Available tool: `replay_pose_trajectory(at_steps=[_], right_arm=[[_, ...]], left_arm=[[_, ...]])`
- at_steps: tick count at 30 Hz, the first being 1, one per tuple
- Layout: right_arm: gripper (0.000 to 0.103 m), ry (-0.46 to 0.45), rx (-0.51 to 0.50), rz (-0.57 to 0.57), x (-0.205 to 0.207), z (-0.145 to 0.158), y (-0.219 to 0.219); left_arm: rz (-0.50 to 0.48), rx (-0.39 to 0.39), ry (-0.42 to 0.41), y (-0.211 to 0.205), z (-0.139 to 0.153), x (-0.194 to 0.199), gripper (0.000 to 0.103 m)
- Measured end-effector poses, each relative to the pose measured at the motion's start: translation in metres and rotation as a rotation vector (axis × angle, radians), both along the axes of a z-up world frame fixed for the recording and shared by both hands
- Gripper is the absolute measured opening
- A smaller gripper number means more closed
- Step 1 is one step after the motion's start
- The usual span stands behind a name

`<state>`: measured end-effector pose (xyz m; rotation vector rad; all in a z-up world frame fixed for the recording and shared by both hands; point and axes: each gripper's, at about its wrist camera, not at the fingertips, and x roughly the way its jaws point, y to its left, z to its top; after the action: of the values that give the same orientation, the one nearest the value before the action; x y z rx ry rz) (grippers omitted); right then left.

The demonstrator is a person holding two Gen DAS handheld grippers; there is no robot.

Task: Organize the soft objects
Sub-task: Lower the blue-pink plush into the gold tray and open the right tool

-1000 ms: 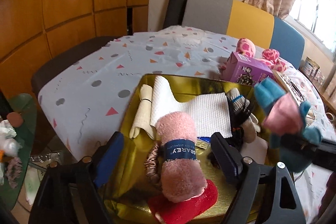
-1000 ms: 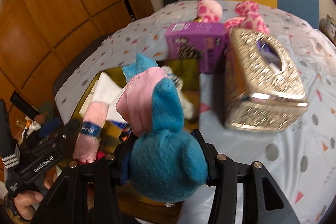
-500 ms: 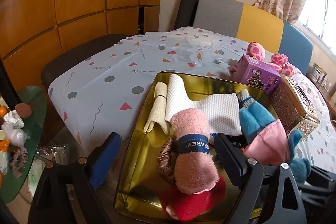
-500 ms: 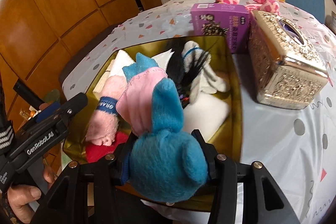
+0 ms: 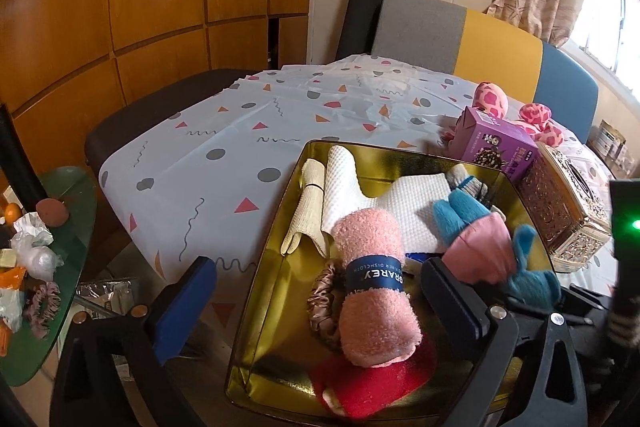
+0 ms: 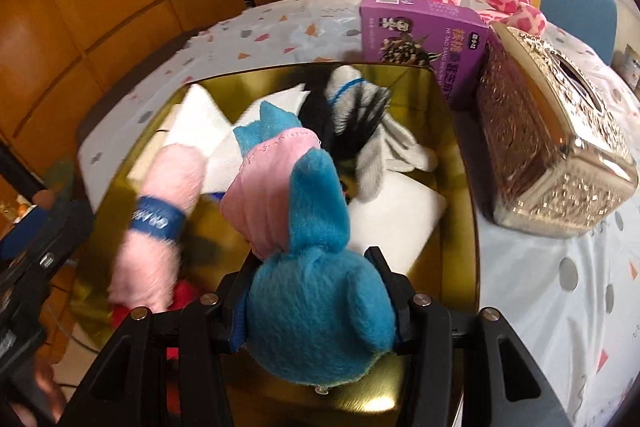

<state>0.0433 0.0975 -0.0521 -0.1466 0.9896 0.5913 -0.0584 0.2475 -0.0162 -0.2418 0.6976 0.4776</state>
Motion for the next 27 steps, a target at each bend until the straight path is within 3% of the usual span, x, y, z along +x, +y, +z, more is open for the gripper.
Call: replay_pose_trajectory(at_steps=[12, 17, 27], right_arm=[[0.061, -0.018, 0.038, 0.039, -0.013, 0.006, -0.009], [0.072, -0.072, 0.085, 0.055, -0.031, 0.022, -0.020], [0.073, -0.203, 0.098, -0.090, -0.050, 0.047, -0.051]], left_arm=[[-0.003, 0.005, 0.003, -0.006, 0.003, -0.004, 0.103], [0.004, 0.020, 0.003, -0.009, 0.005, -0.008, 0.103], [0.018, 0.025, -0.046, -0.017, 0.020, -0.018, 0.103]])
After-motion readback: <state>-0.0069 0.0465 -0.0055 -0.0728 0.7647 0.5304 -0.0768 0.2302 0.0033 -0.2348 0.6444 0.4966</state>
